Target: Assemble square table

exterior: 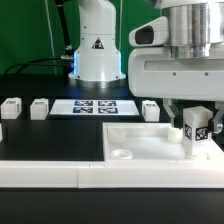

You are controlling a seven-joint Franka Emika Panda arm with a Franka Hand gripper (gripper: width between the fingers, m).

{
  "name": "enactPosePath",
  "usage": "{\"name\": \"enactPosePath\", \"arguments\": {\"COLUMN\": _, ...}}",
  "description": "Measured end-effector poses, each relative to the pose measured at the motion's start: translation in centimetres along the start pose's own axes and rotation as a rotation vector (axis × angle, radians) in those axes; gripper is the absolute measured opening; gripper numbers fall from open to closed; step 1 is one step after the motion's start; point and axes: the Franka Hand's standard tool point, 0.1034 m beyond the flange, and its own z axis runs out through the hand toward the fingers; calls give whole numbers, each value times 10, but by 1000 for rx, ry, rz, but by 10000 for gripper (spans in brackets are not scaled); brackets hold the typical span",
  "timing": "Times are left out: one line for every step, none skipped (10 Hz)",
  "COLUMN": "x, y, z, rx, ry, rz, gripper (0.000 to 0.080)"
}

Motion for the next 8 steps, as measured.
{"name": "enactPosePath", "arguments": {"x": 0, "y": 1, "z": 0, "rx": -2, "ry": 0, "rz": 66, "gripper": 412}}
{"name": "enactPosePath", "arguments": {"x": 0, "y": 1, "z": 0, "rx": -5, "ry": -4, "rz": 210, "gripper": 412}}
{"name": "enactPosePath", "arguments": {"x": -5, "y": 1, "z": 2, "rx": -10, "ry": -9, "rz": 365, "gripper": 412}}
{"name": "enactPosePath", "arguments": {"x": -10, "y": -1, "z": 2, "rx": -4, "ry": -17, "rz": 632, "gripper": 412}}
{"name": "enactPosePath", "arguments": {"x": -13, "y": -4, "z": 3, "rx": 10, "ry": -28, "rz": 778, "gripper": 412}}
{"name": "enactPosePath", "arguments": {"x": -14, "y": -5, "z": 3, "rx": 14, "ry": -37, "rz": 881, "gripper": 412}}
{"name": "enactPosePath", "arguments": {"x": -14, "y": -8, "z": 3, "rx": 35, "ry": -44, "rz": 1026, "gripper": 412}}
{"name": "enactPosePath", "arguments": {"x": -13, "y": -8, "z": 3, "rx": 45, "ry": -50, "rz": 1107, "gripper": 412}}
